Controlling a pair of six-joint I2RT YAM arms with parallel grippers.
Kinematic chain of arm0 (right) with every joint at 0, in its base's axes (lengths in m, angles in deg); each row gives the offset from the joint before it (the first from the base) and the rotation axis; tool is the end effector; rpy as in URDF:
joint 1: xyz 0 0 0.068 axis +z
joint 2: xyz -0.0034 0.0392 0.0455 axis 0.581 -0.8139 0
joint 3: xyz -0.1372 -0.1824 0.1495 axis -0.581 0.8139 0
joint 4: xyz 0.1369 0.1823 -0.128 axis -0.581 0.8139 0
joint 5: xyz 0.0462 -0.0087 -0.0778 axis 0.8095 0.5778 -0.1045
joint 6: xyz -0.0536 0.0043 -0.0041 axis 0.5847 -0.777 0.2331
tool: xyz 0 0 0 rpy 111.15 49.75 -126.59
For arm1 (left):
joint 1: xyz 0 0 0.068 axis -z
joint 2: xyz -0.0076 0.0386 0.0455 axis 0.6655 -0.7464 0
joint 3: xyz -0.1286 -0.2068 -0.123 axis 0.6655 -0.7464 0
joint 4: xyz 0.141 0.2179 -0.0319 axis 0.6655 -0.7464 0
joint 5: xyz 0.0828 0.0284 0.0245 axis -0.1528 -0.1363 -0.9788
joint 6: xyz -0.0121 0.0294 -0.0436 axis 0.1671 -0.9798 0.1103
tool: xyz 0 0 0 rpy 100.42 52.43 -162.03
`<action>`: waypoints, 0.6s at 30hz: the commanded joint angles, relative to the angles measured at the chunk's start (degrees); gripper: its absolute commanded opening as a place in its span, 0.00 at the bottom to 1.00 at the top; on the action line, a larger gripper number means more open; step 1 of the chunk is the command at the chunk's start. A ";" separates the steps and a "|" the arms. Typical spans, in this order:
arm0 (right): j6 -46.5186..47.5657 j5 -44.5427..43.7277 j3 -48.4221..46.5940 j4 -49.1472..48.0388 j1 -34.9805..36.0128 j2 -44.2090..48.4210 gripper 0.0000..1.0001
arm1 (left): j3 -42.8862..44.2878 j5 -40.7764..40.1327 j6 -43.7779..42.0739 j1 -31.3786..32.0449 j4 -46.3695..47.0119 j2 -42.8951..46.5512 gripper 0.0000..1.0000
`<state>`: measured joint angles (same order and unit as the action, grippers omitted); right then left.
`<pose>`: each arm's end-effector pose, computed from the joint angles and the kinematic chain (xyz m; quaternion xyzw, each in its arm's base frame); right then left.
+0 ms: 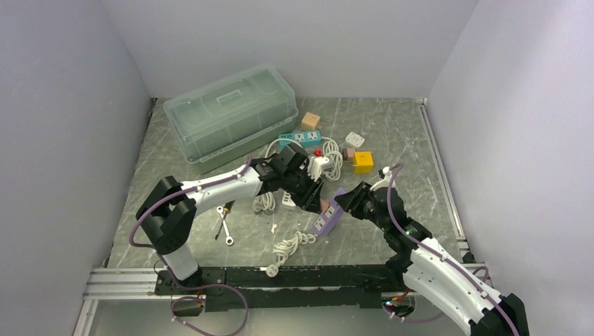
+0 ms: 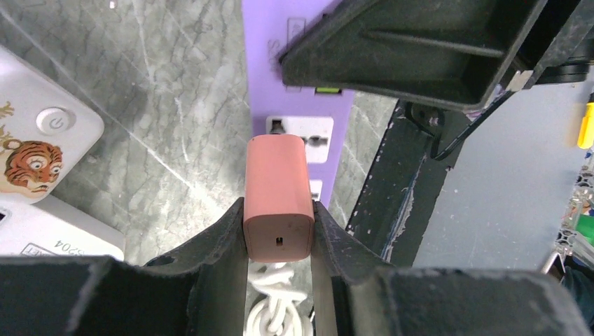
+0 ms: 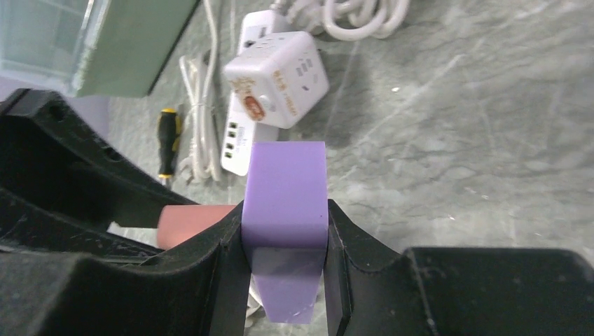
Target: Pull the plug off the socket
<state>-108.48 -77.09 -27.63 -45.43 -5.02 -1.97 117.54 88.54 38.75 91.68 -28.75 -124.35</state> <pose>0.1367 0.0801 0.2030 0.1501 0.8295 0.3461 0.4118 0.2211 -0.2919 0.2376 0.3867 0.8157 -0.3941 0.1728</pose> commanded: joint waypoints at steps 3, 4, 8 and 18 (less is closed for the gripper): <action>2.83 -8.35 -3.16 4.40 -0.27 0.43 0.00 | 1.39 -3.22 -1.58 0.06 -1.05 2.71 0.00; 3.10 -8.48 -3.01 4.66 -0.27 0.67 0.00 | 1.40 -3.53 -1.76 -0.01 -1.10 2.98 0.00; 3.03 -9.05 -2.35 5.24 -0.27 2.34 0.00 | 1.31 -5.72 -2.11 -0.34 -1.22 3.71 0.00; -0.56 -18.99 1.08 9.62 -0.27 10.28 0.00 | 12.12 -17.50 -1.47 -0.74 0.55 -3.92 0.00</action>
<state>-109.29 -88.41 -27.54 -37.69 -5.04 3.30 120.17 76.49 37.31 90.89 -30.46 -123.69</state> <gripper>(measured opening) 0.387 0.348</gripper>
